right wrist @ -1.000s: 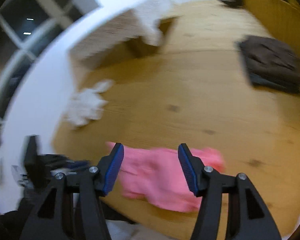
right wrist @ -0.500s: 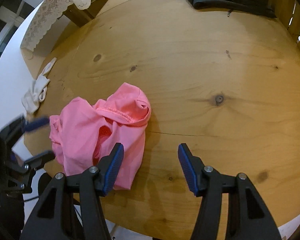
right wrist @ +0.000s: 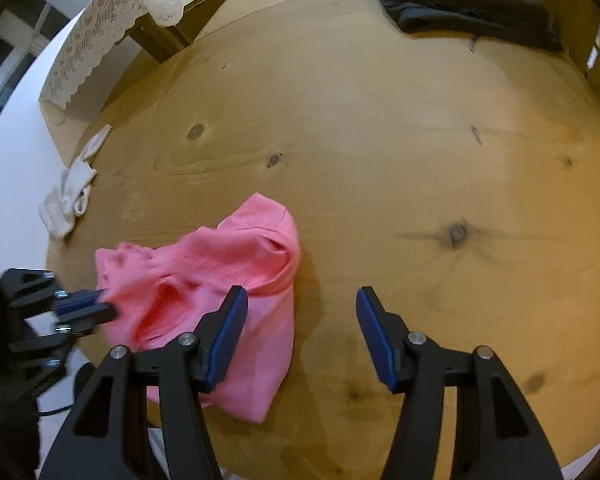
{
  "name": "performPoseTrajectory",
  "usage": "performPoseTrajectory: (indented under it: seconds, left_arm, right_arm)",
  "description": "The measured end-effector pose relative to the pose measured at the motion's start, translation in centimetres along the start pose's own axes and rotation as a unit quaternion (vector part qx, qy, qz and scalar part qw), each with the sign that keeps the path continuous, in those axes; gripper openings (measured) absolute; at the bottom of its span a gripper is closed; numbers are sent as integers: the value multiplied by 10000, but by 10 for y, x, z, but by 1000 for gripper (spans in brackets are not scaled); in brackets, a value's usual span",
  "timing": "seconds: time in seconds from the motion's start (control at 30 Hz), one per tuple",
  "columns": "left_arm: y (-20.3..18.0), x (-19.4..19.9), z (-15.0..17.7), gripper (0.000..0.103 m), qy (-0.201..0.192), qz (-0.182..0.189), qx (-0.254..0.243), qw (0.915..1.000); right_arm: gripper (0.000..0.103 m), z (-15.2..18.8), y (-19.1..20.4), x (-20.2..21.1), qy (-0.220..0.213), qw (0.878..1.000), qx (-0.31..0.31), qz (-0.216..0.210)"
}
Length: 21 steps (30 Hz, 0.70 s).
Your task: Fold clothes
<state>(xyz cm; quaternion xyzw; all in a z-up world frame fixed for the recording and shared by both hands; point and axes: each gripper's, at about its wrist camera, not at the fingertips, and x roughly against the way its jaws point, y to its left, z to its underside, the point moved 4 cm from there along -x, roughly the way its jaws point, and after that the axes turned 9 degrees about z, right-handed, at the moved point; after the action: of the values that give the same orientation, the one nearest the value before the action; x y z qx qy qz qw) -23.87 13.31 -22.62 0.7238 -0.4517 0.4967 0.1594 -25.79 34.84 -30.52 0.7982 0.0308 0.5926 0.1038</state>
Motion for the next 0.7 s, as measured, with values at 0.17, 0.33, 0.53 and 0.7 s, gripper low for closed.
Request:
performPoseTrajectory:
  seconds: [0.17,0.33,0.53,0.7]
  left_arm:
    - [24,32,18,4,-152,-87,249,9995]
    - [48,54,38,4,-262,-246,487,9982]
    - [71,61,63,4,-245,-432,748,9960]
    - [85,85,80,4,-412,-524,966,9931]
  right_arm:
    - [56,-11,14,-11,-104,9997,204,-39]
    - [56,-22,43,-26,-146,9982,522,-239]
    - [8,-31,88,-37,-163,9909,973,-912]
    - [2,-42,95,4,-513,9898,929,-949]
